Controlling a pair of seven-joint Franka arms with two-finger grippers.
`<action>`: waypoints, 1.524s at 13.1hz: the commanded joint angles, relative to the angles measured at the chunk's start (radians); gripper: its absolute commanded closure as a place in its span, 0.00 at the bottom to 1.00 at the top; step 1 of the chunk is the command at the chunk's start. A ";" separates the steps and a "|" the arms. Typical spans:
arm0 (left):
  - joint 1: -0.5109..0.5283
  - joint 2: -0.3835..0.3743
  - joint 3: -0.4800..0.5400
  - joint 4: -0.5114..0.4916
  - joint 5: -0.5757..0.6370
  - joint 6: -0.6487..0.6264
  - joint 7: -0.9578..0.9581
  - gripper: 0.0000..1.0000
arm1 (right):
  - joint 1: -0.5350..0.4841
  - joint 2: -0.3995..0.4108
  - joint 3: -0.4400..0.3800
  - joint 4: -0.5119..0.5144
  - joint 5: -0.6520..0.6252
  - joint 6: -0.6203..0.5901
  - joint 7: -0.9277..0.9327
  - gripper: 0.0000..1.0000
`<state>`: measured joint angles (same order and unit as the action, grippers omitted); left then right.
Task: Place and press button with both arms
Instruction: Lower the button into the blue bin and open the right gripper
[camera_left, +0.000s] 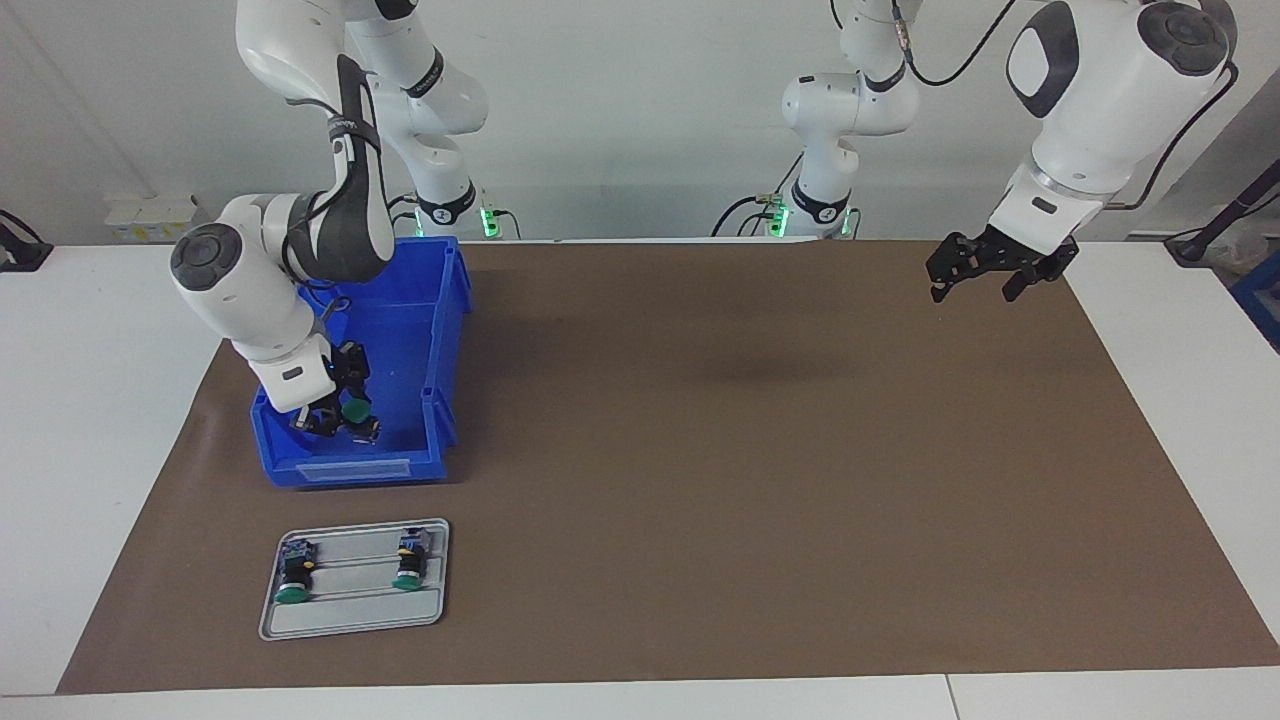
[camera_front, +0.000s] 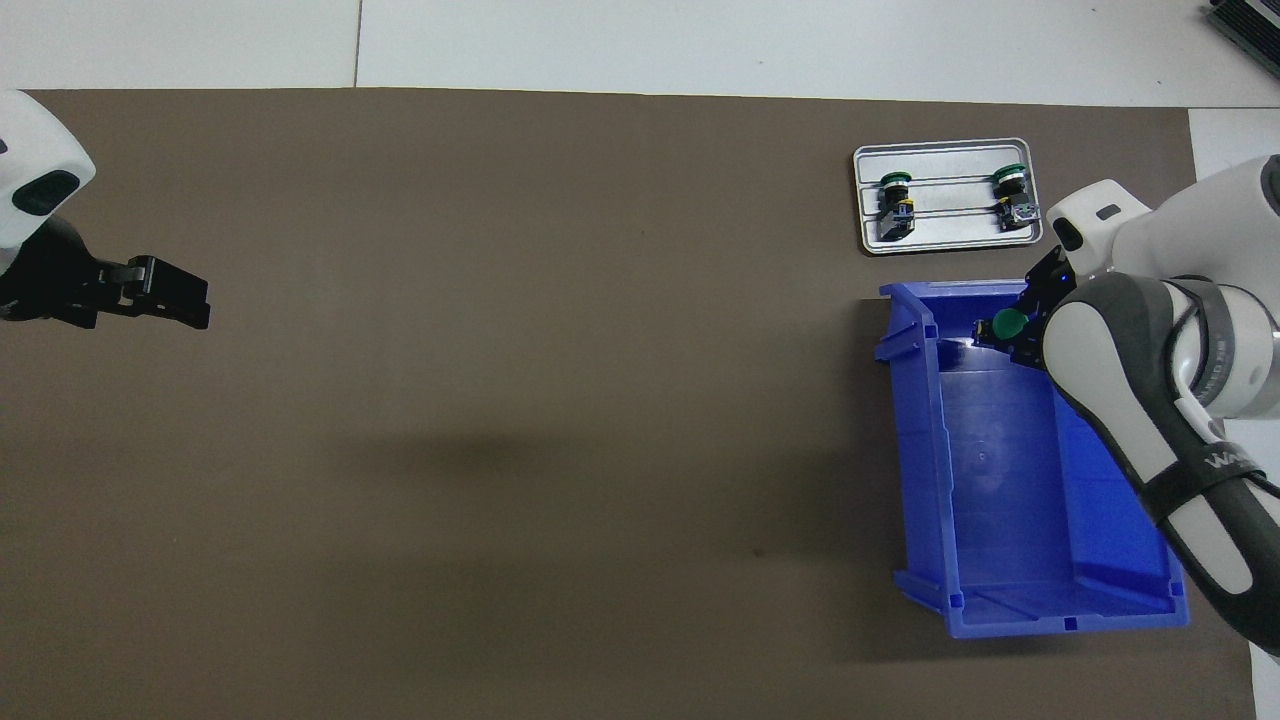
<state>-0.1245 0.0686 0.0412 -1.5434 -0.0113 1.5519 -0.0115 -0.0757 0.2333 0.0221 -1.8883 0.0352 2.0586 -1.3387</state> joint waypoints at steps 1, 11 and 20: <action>0.012 -0.024 -0.007 -0.026 0.001 -0.006 0.011 0.00 | -0.012 -0.020 0.010 -0.070 0.031 0.044 -0.059 1.00; 0.012 -0.024 -0.007 -0.026 0.001 -0.006 0.011 0.00 | -0.001 -0.023 0.010 -0.106 0.060 0.084 -0.062 0.00; 0.012 -0.024 -0.007 -0.026 0.001 -0.006 0.011 0.00 | 0.008 -0.097 0.018 0.024 0.049 -0.032 0.393 0.00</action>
<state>-0.1245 0.0686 0.0412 -1.5434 -0.0113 1.5519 -0.0115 -0.0688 0.1598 0.0321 -1.8902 0.0747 2.0495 -1.0568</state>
